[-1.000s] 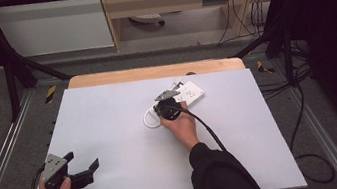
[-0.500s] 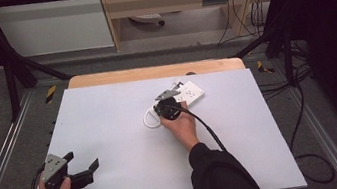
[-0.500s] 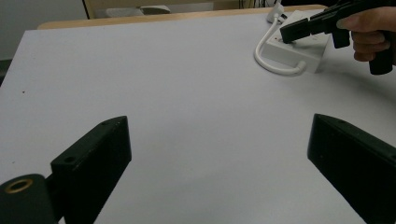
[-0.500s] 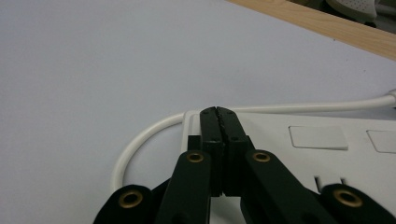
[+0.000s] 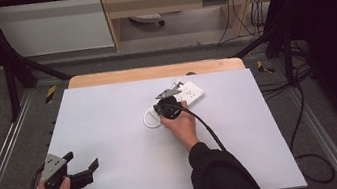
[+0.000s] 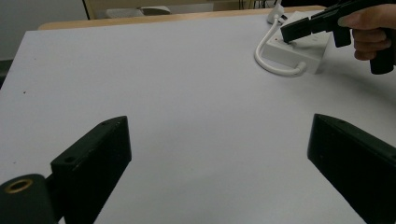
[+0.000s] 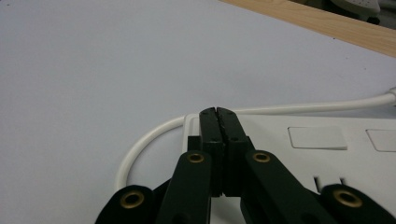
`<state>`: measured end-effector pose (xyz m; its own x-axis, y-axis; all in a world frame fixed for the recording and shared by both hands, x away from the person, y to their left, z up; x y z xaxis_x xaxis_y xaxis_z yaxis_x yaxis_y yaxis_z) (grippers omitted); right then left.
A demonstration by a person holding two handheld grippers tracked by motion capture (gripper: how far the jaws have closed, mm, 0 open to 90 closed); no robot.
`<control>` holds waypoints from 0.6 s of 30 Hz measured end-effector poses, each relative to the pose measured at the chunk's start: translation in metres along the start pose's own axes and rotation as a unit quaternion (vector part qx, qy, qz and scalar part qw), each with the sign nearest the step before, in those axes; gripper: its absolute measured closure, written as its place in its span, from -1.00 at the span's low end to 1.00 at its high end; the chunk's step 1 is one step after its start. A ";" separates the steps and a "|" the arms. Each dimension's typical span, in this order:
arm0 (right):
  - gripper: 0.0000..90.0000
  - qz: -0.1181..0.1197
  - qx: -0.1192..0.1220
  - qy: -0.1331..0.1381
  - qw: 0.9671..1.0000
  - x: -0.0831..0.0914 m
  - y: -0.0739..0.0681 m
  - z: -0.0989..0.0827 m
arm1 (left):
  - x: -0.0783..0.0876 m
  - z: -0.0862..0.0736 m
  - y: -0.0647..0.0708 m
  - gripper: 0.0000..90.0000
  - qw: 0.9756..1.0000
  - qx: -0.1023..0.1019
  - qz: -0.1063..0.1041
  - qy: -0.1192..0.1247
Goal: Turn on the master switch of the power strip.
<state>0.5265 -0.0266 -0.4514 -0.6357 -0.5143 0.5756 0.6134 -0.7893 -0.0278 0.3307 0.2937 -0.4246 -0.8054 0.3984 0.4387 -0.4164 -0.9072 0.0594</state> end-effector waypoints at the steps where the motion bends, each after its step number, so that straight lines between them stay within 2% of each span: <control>1: 1.00 0.000 -0.001 0.001 1.000 0.000 0.000 0.000 | 0.000 0.000 0.000 -0.86 1.000 0.001 0.000 0.000; 7: 1.00 0.005 -0.006 0.013 1.000 0.005 -0.001 0.001 | 0.000 0.000 0.000 -0.86 1.000 0.001 0.000 0.000; 18: 1.00 0.009 0.001 0.028 1.000 0.021 -0.002 0.009 | 0.000 0.000 0.000 -0.86 1.000 -0.001 0.000 0.000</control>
<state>0.5161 -0.0327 -0.4321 -0.6495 -0.5465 0.5287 0.6259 -0.7791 -0.0364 0.3309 0.2939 -0.4247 -0.8057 0.3976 0.4391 -0.4163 -0.9074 0.0578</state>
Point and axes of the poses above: each handheld gripper's, and its own axes: x roughly backward along the jaws, z roughly out of its top, y roughly to its right, the point moved 2 cm from there along -x, roughly forward along the jaws, and after that the axes turned 1 degree about -y, right-handed, at the moved point
